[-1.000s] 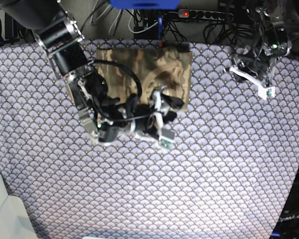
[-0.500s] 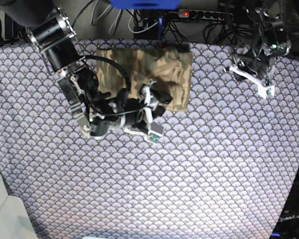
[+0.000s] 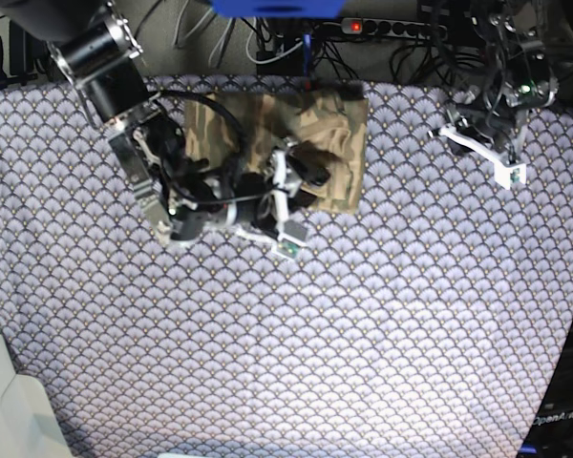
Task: Fold the T-shirt properly
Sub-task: 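Press and tuck the folded end into the bundle with the right gripper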
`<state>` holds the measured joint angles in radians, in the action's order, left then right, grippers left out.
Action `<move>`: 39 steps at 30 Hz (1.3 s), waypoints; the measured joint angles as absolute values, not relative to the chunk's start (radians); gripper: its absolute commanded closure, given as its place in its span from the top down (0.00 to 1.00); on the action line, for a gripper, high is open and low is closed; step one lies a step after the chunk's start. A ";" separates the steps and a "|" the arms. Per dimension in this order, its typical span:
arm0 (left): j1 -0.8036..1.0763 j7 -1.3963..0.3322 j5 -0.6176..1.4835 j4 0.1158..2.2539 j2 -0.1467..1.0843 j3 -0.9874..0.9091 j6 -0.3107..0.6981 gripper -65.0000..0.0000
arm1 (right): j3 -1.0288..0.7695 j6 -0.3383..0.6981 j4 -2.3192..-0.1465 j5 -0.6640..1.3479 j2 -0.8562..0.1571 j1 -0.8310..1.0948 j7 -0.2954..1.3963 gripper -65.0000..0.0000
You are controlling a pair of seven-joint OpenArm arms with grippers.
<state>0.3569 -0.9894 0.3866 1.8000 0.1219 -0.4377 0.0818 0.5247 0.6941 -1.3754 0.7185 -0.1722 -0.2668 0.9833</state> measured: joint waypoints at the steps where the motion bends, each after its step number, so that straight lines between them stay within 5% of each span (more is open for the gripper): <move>1: 0.357 -0.990 0.387 1.800 0.122 -0.438 0.082 0.19 | 0.525 0.694 -1.375 0.718 -0.175 -0.263 0.983 0.24; 5: 0.357 -0.990 0.387 1.800 0.122 -0.438 0.082 0.19 | 0.536 0.694 -1.375 0.718 -0.170 -0.274 0.981 0.00; 28: 0.379 -0.987 0.386 1.801 0.122 -0.442 0.082 0.19 | 0.537 0.694 -1.374 0.714 -0.078 -0.351 0.989 0.00; 39: 0.379 -0.986 0.387 1.801 0.121 -0.442 0.082 0.19 | 0.539 0.694 -1.185 0.715 -0.064 -0.371 0.937 0.00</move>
